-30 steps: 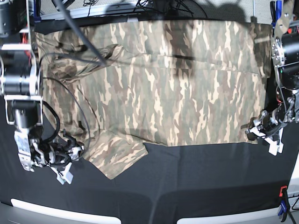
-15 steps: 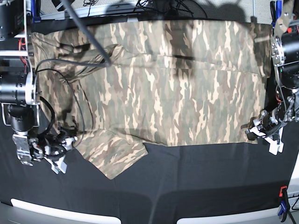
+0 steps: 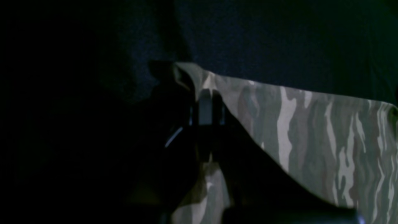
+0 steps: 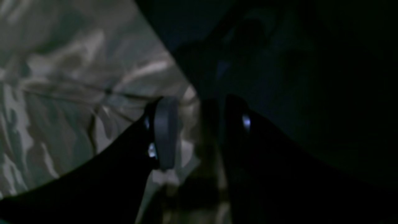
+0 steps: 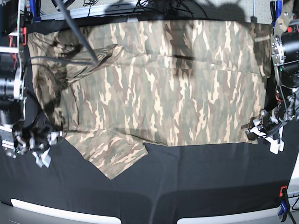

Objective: Layout the t-shirt on the table in an organized manner, then fold the t-shirt properly
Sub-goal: 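Lift the hem corners with both grippers, then fold the hem over toward the collar edge with both grippers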

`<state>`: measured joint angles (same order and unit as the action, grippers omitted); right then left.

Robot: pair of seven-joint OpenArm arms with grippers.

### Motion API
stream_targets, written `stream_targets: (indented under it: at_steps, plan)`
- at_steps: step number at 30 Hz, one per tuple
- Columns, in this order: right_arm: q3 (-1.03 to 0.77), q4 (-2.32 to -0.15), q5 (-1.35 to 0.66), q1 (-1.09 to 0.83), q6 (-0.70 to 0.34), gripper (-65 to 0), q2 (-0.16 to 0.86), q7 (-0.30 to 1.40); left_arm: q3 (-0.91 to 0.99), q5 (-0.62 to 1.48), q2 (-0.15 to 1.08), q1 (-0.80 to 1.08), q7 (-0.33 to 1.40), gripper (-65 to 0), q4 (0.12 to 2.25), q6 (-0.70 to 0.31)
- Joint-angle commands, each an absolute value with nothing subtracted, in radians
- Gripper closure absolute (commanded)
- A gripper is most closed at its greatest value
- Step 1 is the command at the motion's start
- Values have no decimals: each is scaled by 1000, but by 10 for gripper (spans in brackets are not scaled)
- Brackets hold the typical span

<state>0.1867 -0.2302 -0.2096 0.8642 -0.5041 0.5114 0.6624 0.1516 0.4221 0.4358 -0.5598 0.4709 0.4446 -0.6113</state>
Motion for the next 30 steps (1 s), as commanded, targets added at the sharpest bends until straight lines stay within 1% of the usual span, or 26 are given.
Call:
stream_targets:
  at_steps: [1,2,5,9,12,17,23,24,27,28,30]
  plan:
    - [184,-245,-227,896,-510,-248,525,651,152,419,446,-580,485,0,450,-614]
    - [184,-245,-246,889,-514,-248,526,651,152,419,446,-580,485,0,450,-614]
    - [184,-245,-302,879,-570,-248,524,660,152,420,446,-580,485,0,450,-614]
    - [184,-245,-352,881,-594,-248,516,678,152,420,446,-580,485,0,450,-614]
    - [184,-245,-352,881,-622,-248,506,678,152,420,446,-580,485,0,450,-614]
    - [184,-248,-350,881,-622,-244,498,678,152,420,446,-580,485,0,450,-615]
    - [185,-248,-303,881,-631,-175,482,678,152,420,443,-580,485,0,450,-615]
    - [185,-248,-287,880,-642,-147,478,678,152,419,440,-580,485,0,450,-615]
    - [185,-248,-294,879,-668,-22,473,665,152,420,424,-580,484,0,450,-615]
    - [185,-248,-296,879,-670,0,474,649,152,420,417,-580,482,0,450,-615]
    - [184,-248,-295,878,-669,0,479,607,152,420,403,-580,469,0,451,-615]
